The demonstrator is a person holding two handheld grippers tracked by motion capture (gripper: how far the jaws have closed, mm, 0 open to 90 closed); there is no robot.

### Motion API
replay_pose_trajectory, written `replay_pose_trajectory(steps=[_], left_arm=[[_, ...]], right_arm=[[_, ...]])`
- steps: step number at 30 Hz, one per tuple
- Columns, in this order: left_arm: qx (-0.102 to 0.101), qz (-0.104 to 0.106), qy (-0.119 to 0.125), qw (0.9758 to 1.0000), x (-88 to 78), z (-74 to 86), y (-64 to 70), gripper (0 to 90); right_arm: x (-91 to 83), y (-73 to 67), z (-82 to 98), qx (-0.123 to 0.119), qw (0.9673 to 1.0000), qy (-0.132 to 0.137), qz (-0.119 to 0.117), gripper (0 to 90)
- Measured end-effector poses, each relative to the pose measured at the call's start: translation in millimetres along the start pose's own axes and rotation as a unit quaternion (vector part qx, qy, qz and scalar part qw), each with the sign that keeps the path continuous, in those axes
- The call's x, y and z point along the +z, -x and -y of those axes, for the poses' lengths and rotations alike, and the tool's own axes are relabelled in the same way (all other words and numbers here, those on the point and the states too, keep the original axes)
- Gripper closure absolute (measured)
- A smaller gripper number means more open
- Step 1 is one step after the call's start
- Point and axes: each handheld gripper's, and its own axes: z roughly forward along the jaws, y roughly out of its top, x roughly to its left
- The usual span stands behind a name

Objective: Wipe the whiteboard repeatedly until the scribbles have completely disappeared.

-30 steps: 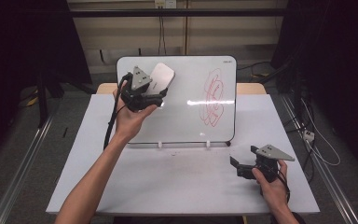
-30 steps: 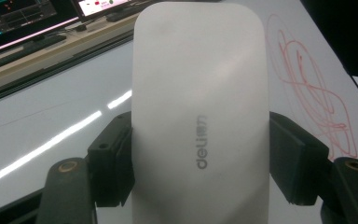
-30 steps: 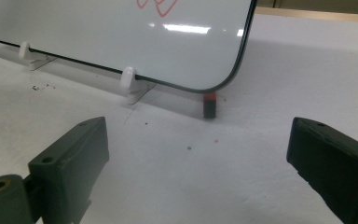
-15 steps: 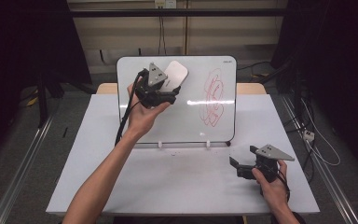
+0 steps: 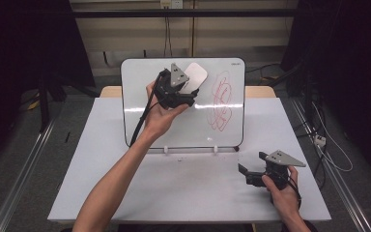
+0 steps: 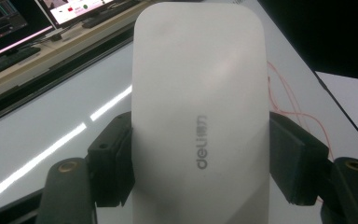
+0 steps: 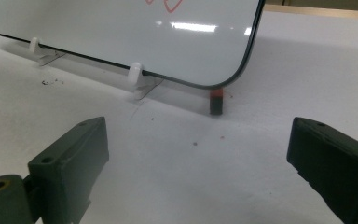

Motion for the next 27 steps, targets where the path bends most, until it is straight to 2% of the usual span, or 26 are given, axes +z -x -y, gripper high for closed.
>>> replay_pose_trajectory(steps=[3,6,16,19,22,25,27], left_arm=[[0.009,-0.004,0.000,1.0000,2.0,-4.3,1.3,31.3],[0.009,-0.006,0.002,0.9999,4.7,-7.9,1.9,31.3],[0.015,-0.010,-0.005,0.9998,25.9,-13.7,6.9,31.3],[0.028,-0.019,-0.015,0.9993,31.8,-15.7,7.9,31.3],[0.027,-0.018,-0.015,0.9993,36.4,-18.7,8.9,31.3],[0.042,-0.021,-0.017,0.9987,41.2,-22.2,12.9,31.3],[0.044,-0.019,-0.017,0.9987,44.0,-24.5,14.6,31.3]], right_arm=[[0.3,0.0,-0.1,0.000,1.0000,0.001,0.001,5.3],[0.7,0.3,0.0,-0.001,1.0000,0.001,0.000,5.3],[0.9,0.1,-0.2,0.002,1.0000,-0.001,0.001,5.3],[1.4,-0.3,-0.2,0.002,1.0000,-0.001,0.000,5.3],[0.6,-0.4,-0.3,0.001,1.0000,-0.001,0.000,5.3],[0.3,-0.2,-0.4,-0.001,1.0000,-0.001,0.001,5.1],[0.2,-1.2,-0.3,0.003,1.0000,-0.001,-0.001,5.1]])
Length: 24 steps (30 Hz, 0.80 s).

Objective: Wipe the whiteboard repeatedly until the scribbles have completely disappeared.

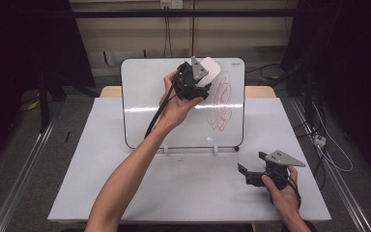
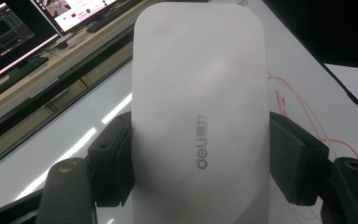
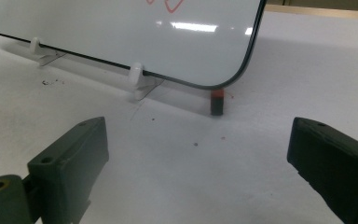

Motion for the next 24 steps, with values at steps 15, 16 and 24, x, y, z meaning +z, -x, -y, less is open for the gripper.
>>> replay_pose_trajectory(steps=[15,16,24], left_arm=[[0.014,-0.021,-0.020,0.9995,18.9,-3.4,1.8,31.3],[0.016,-0.024,-0.018,0.9994,19.7,-3.8,2.5,31.3],[0.034,-0.049,-0.026,0.9978,27.1,-3.7,9.1,31.3]], right_arm=[[0.5,1.7,0.6,-0.002,1.0000,-0.001,0.001,5.1],[0.6,1.7,0.5,-0.002,1.0000,-0.001,0.001,5.1],[0.2,1.4,0.5,-0.002,1.0000,-0.001,0.001,5.1]])
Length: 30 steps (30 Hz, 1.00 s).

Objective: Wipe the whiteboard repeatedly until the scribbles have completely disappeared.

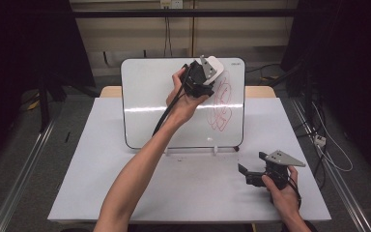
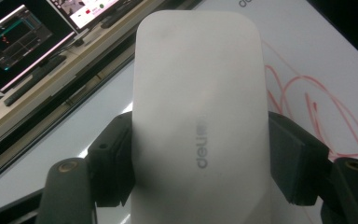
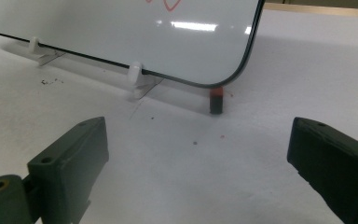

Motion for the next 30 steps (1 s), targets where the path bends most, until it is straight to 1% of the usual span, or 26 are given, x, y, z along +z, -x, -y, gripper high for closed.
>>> replay_pose_trajectory(steps=[1,2,9,15,22,30], left_arm=[[0.011,-0.009,-0.005,0.9999,1.2,0.0,2.8,31.3],[0.015,-0.014,-0.006,0.9998,1.7,-0.1,4.4,31.3],[0.026,-0.028,-0.009,0.9992,2.8,-0.2,8.5,31.3],[0.029,-0.032,-0.009,0.9991,2.7,-0.4,9.9,31.2],[0.032,-0.043,-0.011,0.9985,3.4,-1.0,13.0,31.2],[0.034,-0.046,-0.016,0.9982,4.1,-2.2,14.5,31.2]], right_arm=[[-0.3,-0.2,0.0,0.001,1.0000,0.000,0.000,5.1],[-0.5,0.0,0.0,0.002,1.0000,0.001,-0.001,5.1],[-0.3,0.0,0.1,0.000,1.0000,0.001,-0.001,5.1],[-0.3,-0.2,0.0,0.000,1.0000,0.000,-0.001,5.1],[-0.4,-0.1,0.0,0.000,1.0000,0.001,-0.001,5.2],[0.1,-0.2,-0.1,0.000,1.0000,0.000,-0.002,5.1]])
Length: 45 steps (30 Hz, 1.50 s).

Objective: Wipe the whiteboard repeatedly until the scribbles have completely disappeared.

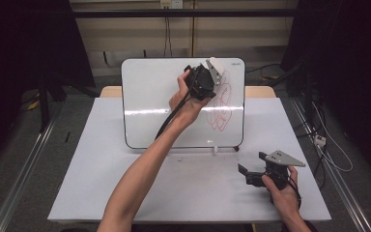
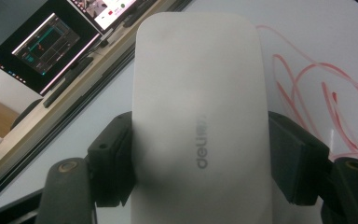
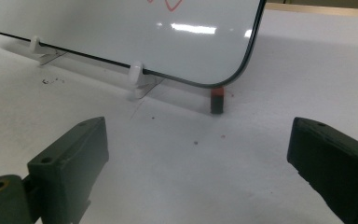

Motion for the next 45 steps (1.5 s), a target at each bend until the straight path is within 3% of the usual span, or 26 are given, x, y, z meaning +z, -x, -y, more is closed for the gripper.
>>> replay_pose_trajectory(steps=[19,27,31,34,40,45], left_arm=[[-0.005,-0.005,-0.011,0.9999,8.0,-11.4,8.5,31.2],[0.003,-0.003,-0.016,0.9999,8.7,-12.0,12.8,31.2],[0.017,0.002,-0.017,0.9997,9.3,-11.2,19.8,31.2],[0.011,0.009,-0.011,0.9998,8.9,-9.0,19.2,31.2],[0.023,0.010,-0.014,0.9996,8.7,-5.8,29.2,31.2],[0.020,0.009,-0.014,0.9997,7.7,-4.0,33.6,31.2]], right_arm=[[0.6,0.0,0.1,-0.001,1.0000,0.000,-0.004,5.0],[0.6,-0.1,0.1,-0.003,1.0000,0.000,-0.003,5.0],[0.2,-0.3,0.0,-0.002,1.0000,0.000,-0.004,5.1],[0.1,-0.4,0.0,-0.002,1.0000,0.001,-0.004,5.1],[0.1,-0.6,0.0,-0.001,1.0000,0.000,-0.004,5.0],[0.5,-0.4,0.1,-0.005,1.0000,-0.001,-0.003,5.1]])
